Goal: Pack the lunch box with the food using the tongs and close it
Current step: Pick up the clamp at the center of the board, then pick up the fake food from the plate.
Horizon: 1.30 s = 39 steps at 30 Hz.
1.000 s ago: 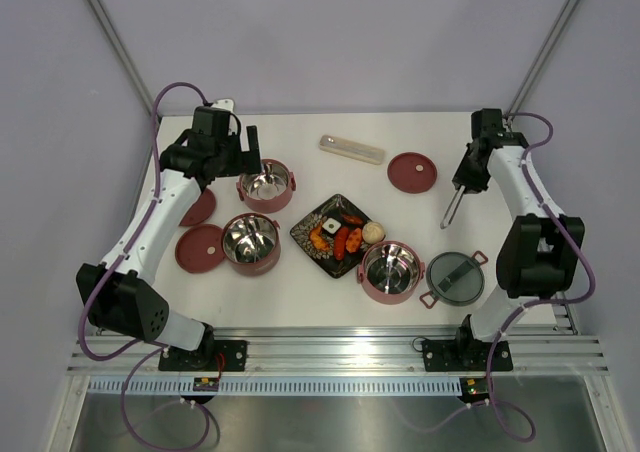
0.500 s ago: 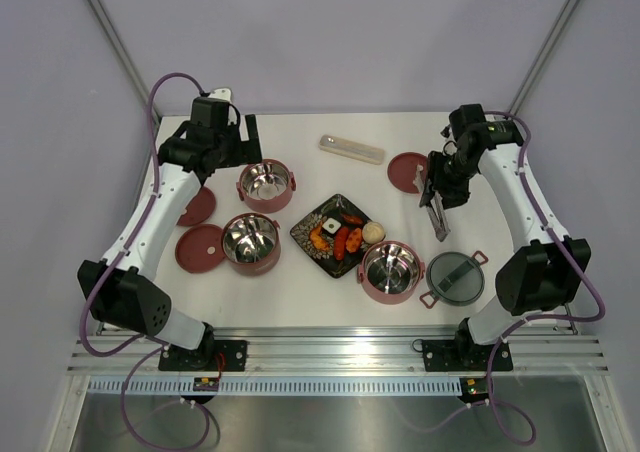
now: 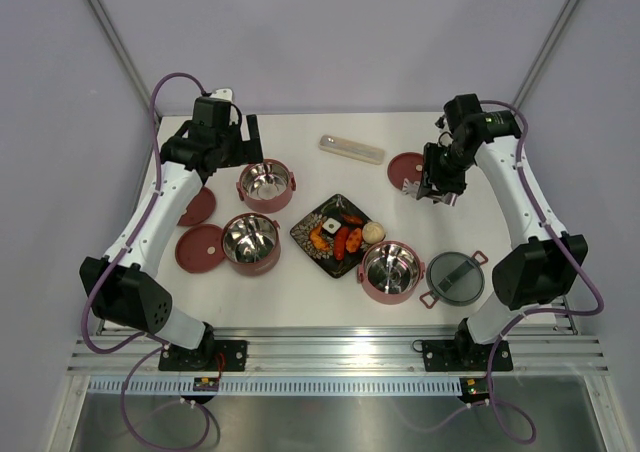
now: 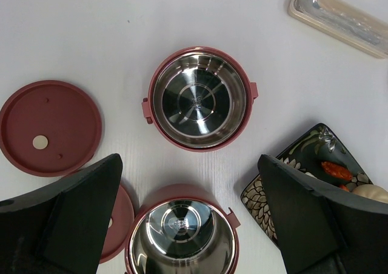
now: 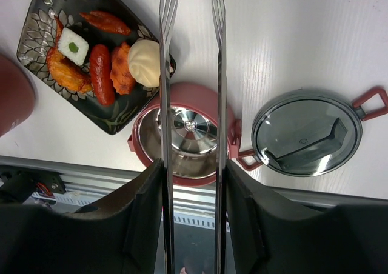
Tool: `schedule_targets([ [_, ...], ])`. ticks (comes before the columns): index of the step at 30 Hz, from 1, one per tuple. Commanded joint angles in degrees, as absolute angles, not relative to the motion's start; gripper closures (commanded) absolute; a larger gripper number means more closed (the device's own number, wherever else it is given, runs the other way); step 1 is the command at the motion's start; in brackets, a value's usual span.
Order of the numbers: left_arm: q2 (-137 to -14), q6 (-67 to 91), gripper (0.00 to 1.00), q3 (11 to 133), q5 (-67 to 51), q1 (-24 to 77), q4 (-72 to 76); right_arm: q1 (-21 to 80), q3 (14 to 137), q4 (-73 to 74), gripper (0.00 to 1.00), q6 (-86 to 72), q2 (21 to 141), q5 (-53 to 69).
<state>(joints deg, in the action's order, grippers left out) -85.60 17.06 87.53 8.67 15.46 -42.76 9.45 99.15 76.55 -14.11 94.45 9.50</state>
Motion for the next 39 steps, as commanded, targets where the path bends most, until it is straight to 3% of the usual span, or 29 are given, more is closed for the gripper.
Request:
schedule_targets([
  [1, -85.25, 17.58, 0.01, 89.38, 9.14, 15.64, -40.08, 12.12, 101.95, 80.42, 0.50, -12.57, 94.05, 8.61],
  [15, -84.99, 17.40, 0.01, 89.38, 9.32, 15.64, -40.61, 18.45, 94.49, 80.24, 0.48, -10.90, 89.39, 12.92],
  [39, -83.94, 18.19, 0.01, 87.45, 9.32, 15.64, -40.17, 23.82, 92.81, 79.37, 0.44, -10.28, 93.51, 11.86],
])
